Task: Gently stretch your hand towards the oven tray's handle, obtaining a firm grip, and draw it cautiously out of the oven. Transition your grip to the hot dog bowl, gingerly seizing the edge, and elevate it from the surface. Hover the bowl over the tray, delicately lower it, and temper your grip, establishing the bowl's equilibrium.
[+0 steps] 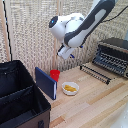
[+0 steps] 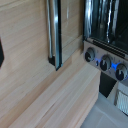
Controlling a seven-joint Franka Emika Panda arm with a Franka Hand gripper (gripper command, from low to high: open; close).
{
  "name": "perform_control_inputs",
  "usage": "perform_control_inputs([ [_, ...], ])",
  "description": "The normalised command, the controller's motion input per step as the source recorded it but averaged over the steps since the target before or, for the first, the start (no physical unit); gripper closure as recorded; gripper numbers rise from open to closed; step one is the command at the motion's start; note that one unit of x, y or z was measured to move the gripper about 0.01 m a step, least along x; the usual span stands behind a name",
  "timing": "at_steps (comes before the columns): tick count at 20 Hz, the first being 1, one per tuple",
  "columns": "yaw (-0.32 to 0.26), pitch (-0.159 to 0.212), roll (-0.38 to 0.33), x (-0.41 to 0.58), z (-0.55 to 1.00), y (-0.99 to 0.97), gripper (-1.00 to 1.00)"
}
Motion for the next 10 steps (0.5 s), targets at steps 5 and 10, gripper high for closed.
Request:
perform_control_inputs([
  [5,0.08,0.012,-0.191,0.139,-0.18,-0.61,-1.0],
  [10,0.067,0.019,-0.188,0.141,-0.22,-0.6,-1.0],
])
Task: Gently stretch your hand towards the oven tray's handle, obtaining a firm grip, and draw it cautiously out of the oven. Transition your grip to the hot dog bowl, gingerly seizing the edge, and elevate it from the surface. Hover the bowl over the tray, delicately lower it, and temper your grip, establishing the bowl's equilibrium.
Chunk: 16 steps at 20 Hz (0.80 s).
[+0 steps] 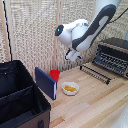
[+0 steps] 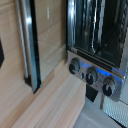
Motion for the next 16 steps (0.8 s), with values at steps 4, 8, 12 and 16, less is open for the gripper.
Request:
perform_control_inputs([
  [4,-0.003,0.002,-0.167,0.061,-0.12,-0.58,-1.0],
  [8,-0.012,0.0,-0.162,0.024,-0.02,-0.6,-1.0],
  [12,-0.007,0.0,-0.152,0.009,0.0,-0.68,-1.0],
  [16,0.042,0.002,-0.051,0.027,0.0,-0.75,-1.0],
])
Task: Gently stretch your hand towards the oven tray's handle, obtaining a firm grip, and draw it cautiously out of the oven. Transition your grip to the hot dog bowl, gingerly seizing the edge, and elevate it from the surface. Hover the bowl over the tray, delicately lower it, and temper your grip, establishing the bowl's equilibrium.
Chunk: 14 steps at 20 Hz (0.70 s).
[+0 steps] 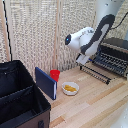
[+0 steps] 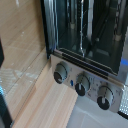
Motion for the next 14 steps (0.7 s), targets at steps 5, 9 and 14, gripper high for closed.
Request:
perform_control_inputs([
  [5,0.132,0.019,-0.04,0.0,0.0,-0.66,-1.0],
  [9,0.237,0.034,-0.015,0.0,0.0,-0.54,-1.0],
  [14,0.261,0.034,-0.018,-0.006,0.0,-0.46,-1.0],
])
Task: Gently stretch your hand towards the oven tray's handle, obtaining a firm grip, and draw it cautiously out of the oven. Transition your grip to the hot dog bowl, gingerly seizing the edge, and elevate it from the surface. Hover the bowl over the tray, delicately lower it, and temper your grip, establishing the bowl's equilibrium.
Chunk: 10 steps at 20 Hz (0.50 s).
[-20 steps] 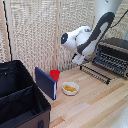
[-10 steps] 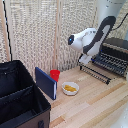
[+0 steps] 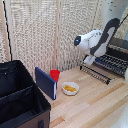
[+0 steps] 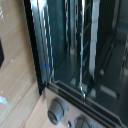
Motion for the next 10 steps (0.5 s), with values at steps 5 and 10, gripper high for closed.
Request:
perform_control_inputs([
  [5,0.182,0.004,-0.045,-0.111,-0.05,-0.61,-1.0],
  [10,0.149,0.01,-0.028,-0.067,-0.06,-0.57,-1.0],
])
